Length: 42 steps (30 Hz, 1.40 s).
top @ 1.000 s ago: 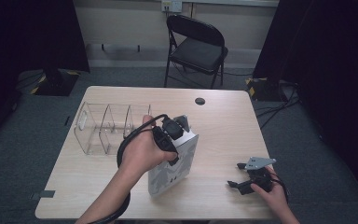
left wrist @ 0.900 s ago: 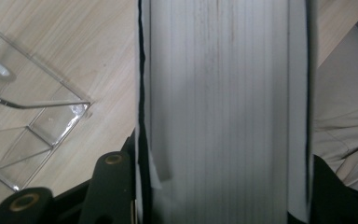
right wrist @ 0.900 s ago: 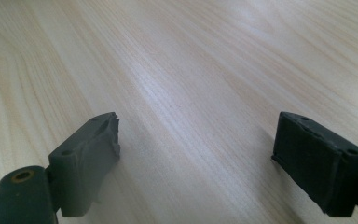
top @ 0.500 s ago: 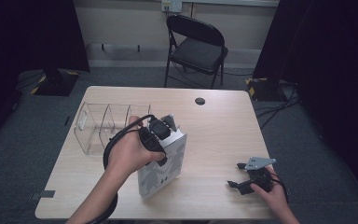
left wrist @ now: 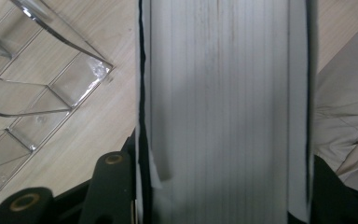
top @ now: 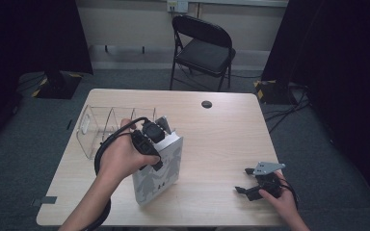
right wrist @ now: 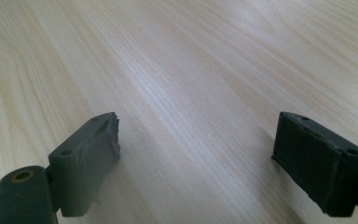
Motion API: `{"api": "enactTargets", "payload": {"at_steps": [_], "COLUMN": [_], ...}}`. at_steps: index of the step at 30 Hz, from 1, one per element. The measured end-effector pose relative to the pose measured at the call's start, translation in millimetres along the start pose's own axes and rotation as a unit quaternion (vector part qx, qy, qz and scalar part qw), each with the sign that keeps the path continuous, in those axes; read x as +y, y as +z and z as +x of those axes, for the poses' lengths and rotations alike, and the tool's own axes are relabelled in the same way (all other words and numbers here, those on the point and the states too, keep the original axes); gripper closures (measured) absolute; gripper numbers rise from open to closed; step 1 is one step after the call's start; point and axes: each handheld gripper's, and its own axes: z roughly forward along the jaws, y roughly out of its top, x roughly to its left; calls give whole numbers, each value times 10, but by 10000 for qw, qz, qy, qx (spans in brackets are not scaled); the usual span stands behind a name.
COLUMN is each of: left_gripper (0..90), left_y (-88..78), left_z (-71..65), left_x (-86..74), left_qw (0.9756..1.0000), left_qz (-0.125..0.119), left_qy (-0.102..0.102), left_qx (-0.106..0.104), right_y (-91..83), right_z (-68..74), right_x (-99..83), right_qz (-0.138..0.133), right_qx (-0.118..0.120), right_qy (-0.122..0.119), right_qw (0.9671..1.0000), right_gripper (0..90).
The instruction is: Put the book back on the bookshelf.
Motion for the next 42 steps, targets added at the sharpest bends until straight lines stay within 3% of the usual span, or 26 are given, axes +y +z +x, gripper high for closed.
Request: {"api": "enactTargets", "payload": {"at_steps": [7,12,24,42], "left_gripper": [534,534,534,534], "left_y": [-50,-66,-64,-99], "left_z": [44,68,210,304], "left_x": [-73,-140,-289,-461], "left_qw": [9999,9999,9993,9983], "left_qz": [-36,-9,-24,-17], "left_qy": [-144,-106,-357,-564], "left_qx": [21,130,51,149], "right_y": [0,0,1,1], "right_z": [-1,0,-1,-1], "right_x": [0,0,0,1], "right_qz": [-1,-1,-1,1], "right_qx": [1,1,2,4], "right_qy": [2,1,3,6], "right_qw": [10000,10000,10000,10000], "right_gripper": [133,133,133,133]}}
